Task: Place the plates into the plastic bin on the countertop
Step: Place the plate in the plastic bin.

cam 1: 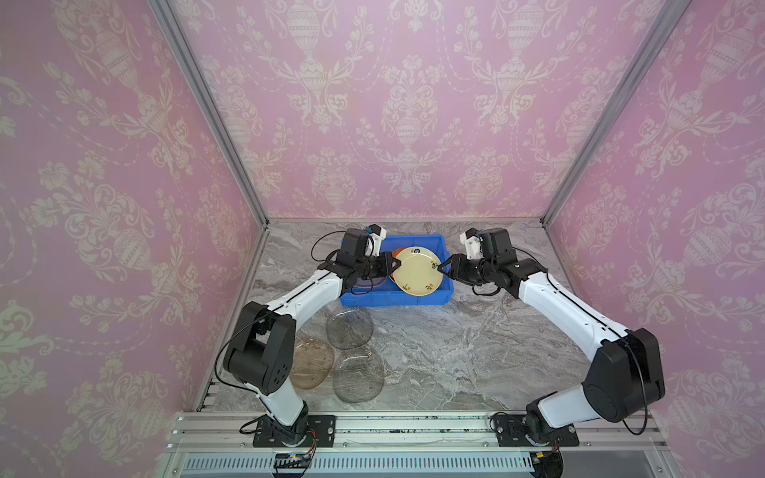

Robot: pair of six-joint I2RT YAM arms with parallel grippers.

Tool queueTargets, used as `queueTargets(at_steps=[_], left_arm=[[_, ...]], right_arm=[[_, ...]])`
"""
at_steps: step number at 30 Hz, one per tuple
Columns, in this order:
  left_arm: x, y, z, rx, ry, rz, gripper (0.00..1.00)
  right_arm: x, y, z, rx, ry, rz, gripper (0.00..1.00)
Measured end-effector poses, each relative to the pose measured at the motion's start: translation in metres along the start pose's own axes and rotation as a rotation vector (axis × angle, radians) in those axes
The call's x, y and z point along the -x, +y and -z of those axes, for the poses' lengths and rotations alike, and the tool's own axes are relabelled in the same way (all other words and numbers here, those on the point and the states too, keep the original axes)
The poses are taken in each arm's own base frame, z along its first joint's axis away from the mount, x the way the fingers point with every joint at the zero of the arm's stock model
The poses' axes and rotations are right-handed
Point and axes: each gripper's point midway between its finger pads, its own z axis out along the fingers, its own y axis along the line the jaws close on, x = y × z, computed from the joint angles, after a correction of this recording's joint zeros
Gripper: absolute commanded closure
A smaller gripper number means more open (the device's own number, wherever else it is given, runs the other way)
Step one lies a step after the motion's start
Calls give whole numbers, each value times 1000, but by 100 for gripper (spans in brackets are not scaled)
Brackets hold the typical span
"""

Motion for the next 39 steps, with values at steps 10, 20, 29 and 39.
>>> queueTargets(at_steps=[10,20,29,39], left_arm=[[26,53,-46,112,17,43,100],[23,74,-67,149,52,71,100],[13,88,-72,188,73,88,100],[18,94,-76,224,75,78,75]], right_arm=[[21,-23,14,-45,-64,-55,51],[26,-25,15,-37,-76,-70,51],[27,-26,11,-26,-69,-92,51],[31,-21,11,0,-80,-97,51]])
